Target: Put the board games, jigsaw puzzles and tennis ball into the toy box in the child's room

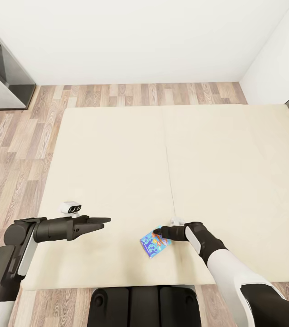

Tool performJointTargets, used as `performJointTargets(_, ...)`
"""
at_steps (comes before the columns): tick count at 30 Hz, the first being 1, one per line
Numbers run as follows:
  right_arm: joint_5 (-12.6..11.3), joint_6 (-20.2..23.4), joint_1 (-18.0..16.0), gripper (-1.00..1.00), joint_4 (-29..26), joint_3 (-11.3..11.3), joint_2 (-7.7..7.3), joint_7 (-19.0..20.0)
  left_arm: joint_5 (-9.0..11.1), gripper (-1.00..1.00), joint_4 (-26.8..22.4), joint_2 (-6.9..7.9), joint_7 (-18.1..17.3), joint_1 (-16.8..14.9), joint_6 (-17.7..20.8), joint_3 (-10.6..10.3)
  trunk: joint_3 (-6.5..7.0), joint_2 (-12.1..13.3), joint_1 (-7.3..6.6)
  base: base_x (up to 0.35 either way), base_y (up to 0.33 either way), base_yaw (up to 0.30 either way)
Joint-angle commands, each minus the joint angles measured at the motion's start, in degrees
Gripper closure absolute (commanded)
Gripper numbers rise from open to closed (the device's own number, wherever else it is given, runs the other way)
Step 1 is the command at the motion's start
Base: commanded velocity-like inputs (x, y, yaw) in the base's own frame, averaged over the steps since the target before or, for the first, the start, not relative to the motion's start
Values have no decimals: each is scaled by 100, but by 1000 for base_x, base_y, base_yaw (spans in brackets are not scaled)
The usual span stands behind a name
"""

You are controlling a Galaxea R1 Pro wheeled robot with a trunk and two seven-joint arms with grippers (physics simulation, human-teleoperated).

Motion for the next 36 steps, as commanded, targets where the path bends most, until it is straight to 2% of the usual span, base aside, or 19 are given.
performJointTargets(1, -47, 39, -2, -100, -6, 11, -1, -3, -3, -100, -1, 2, -22, -2, 61, -1, -6, -9, 3, 0, 0, 0)
performJointTargets(23, -43, 44, -1, -100, 235, 35, -5, 40, -3, -100, -1, -3, -22, -2, 61, -1, -6, -9, 3, 0, 0, 0)
performJointTargets(36, -36, 14, -1, -100, 245, 400, 1, 28, -3, -100, -1, -5, -22, -2, 62, 0, -6, -9, 3, 0, 0, 0)
